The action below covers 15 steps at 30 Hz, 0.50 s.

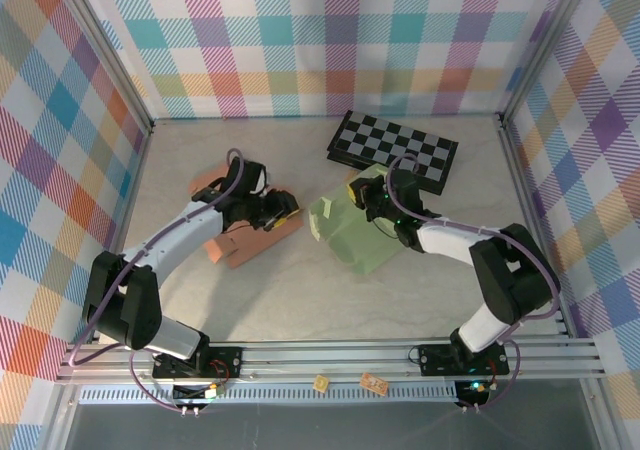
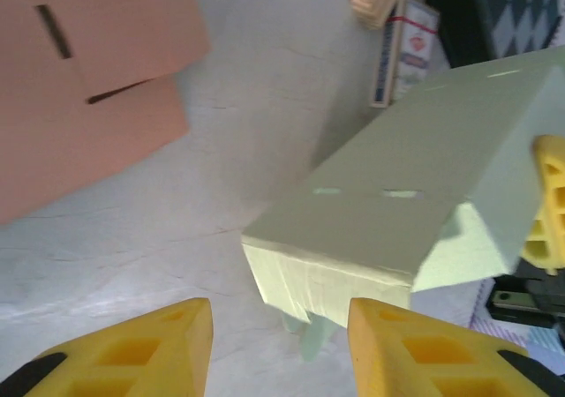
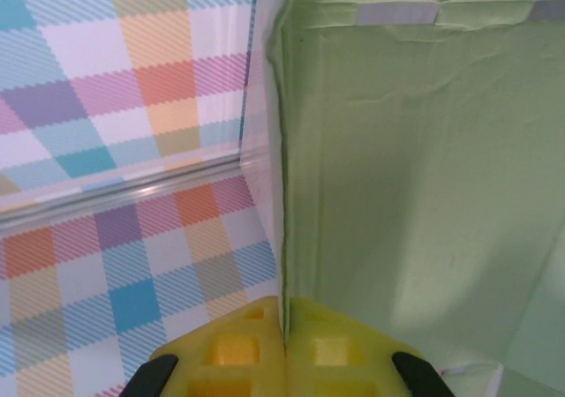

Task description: Fold the paper box

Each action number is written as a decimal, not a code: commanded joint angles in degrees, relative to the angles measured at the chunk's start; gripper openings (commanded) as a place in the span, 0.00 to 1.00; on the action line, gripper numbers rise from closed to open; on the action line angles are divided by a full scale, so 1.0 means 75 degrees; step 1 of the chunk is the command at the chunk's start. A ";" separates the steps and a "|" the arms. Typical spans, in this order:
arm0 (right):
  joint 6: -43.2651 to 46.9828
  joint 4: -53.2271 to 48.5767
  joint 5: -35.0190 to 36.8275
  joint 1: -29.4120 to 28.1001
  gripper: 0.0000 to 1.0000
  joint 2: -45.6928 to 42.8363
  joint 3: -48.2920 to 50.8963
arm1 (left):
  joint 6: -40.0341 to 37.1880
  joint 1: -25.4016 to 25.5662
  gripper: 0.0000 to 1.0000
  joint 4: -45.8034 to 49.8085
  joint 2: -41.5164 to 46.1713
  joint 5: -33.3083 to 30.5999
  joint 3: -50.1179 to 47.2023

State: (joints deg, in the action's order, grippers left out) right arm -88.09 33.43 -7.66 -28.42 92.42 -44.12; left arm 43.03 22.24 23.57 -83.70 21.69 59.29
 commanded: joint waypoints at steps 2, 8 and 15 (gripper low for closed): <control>0.0524 0.0939 -0.0399 -0.0036 0.00 0.0036 0.0430 | -0.0871 -0.0223 0.42 -0.0221 0.0227 0.0229 -0.0076; 0.0780 0.1427 -0.0452 -0.0054 0.00 -0.0274 0.1295 | -0.1233 -0.0223 0.39 -0.0495 0.0252 0.0436 -0.0494; 0.0592 0.2858 -0.0882 -0.0042 0.00 0.0359 0.1684 | -0.1607 -0.0189 0.37 -0.0961 0.0388 0.0874 -0.1136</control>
State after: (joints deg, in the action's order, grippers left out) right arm -83.33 48.86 -12.23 -28.69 92.71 -32.60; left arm 34.04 20.86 18.61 -82.39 25.36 52.05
